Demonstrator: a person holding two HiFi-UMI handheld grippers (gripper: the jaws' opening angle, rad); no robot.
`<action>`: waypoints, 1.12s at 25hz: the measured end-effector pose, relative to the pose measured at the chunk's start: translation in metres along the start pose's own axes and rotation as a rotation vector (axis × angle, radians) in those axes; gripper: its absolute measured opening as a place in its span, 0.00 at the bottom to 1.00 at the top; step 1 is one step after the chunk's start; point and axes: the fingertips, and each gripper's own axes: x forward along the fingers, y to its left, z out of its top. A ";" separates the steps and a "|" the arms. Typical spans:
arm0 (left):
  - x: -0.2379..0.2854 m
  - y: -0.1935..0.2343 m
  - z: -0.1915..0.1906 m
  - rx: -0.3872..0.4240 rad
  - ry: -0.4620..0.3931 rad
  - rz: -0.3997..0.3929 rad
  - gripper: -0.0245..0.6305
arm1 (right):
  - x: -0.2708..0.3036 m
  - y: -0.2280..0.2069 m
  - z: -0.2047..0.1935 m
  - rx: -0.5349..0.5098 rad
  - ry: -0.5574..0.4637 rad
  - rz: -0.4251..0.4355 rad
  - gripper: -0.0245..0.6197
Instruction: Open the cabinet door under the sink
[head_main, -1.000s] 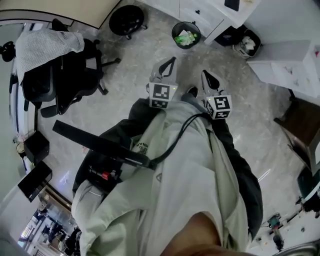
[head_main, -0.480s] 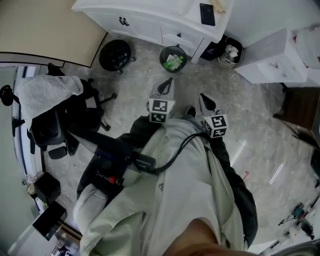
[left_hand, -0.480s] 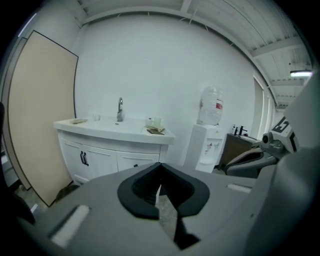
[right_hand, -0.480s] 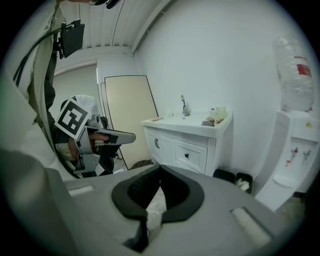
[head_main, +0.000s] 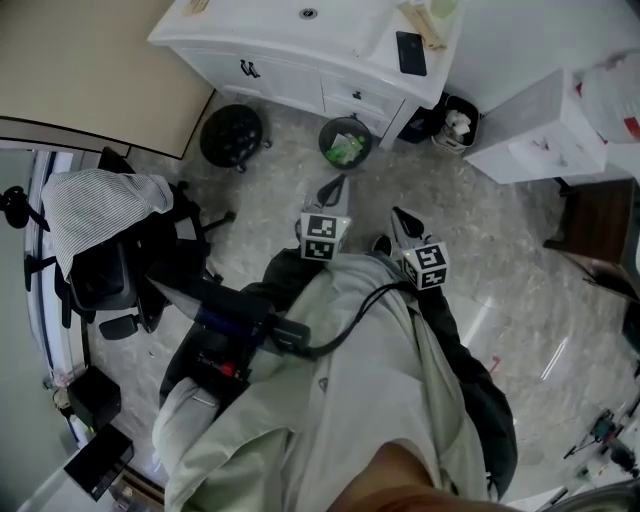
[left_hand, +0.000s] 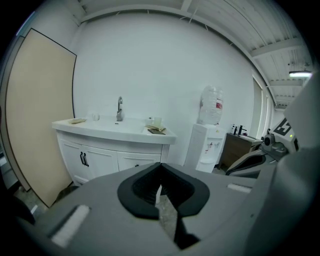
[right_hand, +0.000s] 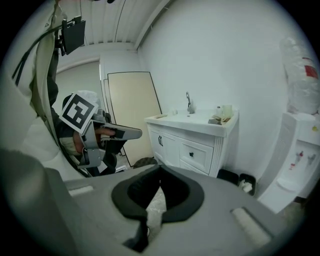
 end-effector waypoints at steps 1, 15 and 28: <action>-0.001 0.002 -0.001 -0.005 0.000 0.008 0.05 | 0.000 0.002 0.000 -0.008 0.002 0.005 0.04; -0.025 -0.003 -0.027 -0.010 0.051 0.042 0.05 | -0.004 0.019 -0.018 -0.001 0.029 0.062 0.04; -0.026 -0.017 -0.036 -0.016 0.055 0.040 0.05 | -0.017 0.016 -0.029 -0.001 0.042 0.058 0.04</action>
